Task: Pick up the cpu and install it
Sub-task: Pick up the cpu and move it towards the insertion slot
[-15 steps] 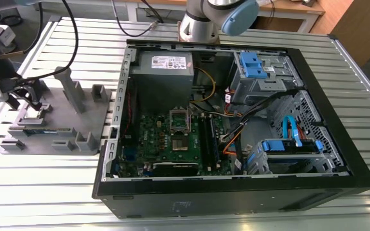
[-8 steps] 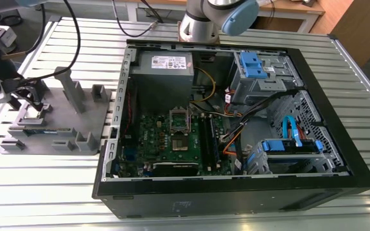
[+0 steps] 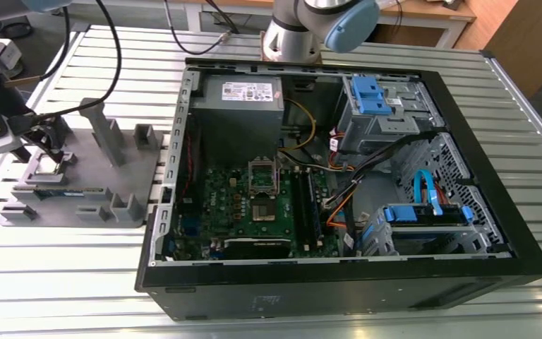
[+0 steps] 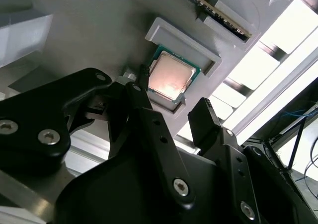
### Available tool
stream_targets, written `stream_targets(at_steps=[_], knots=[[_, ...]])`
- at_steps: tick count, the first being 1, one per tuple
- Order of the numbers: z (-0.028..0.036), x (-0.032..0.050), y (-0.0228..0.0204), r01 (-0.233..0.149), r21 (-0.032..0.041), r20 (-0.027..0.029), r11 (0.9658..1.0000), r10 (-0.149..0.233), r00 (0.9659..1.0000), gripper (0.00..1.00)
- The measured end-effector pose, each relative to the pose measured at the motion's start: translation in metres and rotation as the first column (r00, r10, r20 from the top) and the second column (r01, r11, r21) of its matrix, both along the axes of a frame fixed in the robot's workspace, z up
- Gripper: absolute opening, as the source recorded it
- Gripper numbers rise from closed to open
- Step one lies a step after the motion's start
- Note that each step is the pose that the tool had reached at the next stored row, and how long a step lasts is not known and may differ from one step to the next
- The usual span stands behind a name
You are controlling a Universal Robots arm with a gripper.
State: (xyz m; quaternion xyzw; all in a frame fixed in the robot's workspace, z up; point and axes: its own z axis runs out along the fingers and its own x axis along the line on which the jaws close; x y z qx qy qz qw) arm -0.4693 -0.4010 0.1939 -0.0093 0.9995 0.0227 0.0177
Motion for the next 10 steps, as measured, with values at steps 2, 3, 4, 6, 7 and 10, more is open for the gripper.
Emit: stream_targets(at_steps=[2,3,4,6,7,10], knots=[[-0.0004,0.0000,-0.0002,-0.009,-0.0001,0.0000,1.0000,0.009,1.0000,0.59],[-0.0006,0.0001,-0.0003,-0.015,0.0000,0.0001,0.9999,0.015,0.9999,0.59],[-0.0008,0.0002,-0.0004,-0.021,0.0000,0.0000,0.9998,0.021,0.9998,0.59],[-0.0014,0.0003,-0.0004,-0.036,0.0000,0.0000,0.9994,0.036,0.9994,0.59],[-0.0016,0.0004,-0.0005,-0.043,-0.0001,0.0000,0.9991,0.043,0.9991,0.59],[-0.0023,0.0009,-0.0005,-0.056,-0.0001,0.0002,0.9984,0.056,0.9984,0.59]])
